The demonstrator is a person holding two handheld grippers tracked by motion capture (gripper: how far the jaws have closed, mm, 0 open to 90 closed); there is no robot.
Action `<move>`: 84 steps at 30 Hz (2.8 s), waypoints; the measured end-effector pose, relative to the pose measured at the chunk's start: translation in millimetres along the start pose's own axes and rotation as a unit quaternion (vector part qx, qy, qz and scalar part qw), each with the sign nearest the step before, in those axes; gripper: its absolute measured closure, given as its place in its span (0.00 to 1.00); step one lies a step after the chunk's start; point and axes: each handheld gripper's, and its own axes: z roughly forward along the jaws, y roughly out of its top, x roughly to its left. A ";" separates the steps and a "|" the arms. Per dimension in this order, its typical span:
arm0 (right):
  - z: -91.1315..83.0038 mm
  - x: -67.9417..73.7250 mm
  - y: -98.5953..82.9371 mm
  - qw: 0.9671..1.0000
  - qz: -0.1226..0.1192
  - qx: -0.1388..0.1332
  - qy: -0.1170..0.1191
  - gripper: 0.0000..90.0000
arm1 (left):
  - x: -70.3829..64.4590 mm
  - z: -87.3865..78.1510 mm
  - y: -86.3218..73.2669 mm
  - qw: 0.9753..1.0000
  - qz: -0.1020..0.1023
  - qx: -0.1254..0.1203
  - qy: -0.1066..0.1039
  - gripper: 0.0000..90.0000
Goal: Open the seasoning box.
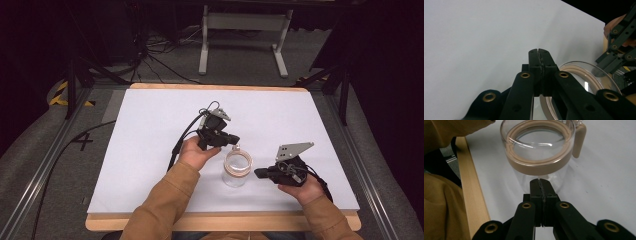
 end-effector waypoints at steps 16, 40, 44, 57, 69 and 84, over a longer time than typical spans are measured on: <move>-1.2 4.2 2.7 1.000 -0.002 -0.006 0.012 0.99 | -3.3 1.5 1.0 1.000 0.012 0.008 -0.004 1.00; 3.8 11.9 8.1 1.000 -0.008 -0.005 0.025 1.00 | 0.9 2.5 0.5 1.000 -0.012 0.005 -0.015 1.00; 4.1 12.3 8.4 1.000 -0.009 -0.007 0.023 1.00 | 1.3 3.8 0.4 1.000 -0.010 0.009 -0.006 1.00; 0.5 16.0 20.3 0.998 -0.008 -0.061 -0.006 1.00 | 2.0 2.7 -0.5 1.000 -0.016 0.006 -0.011 1.00; -3.3 14.6 28.1 0.996 -0.016 -0.085 -0.013 1.00 | 0.3 -31.8 -7.6 0.999 -0.019 -0.027 0.019 0.98; -3.5 -2.1 49.1 0.993 -0.028 -0.117 -0.011 1.00 | -0.3 -85.3 -41.2 0.995 -0.055 -0.051 0.066 0.94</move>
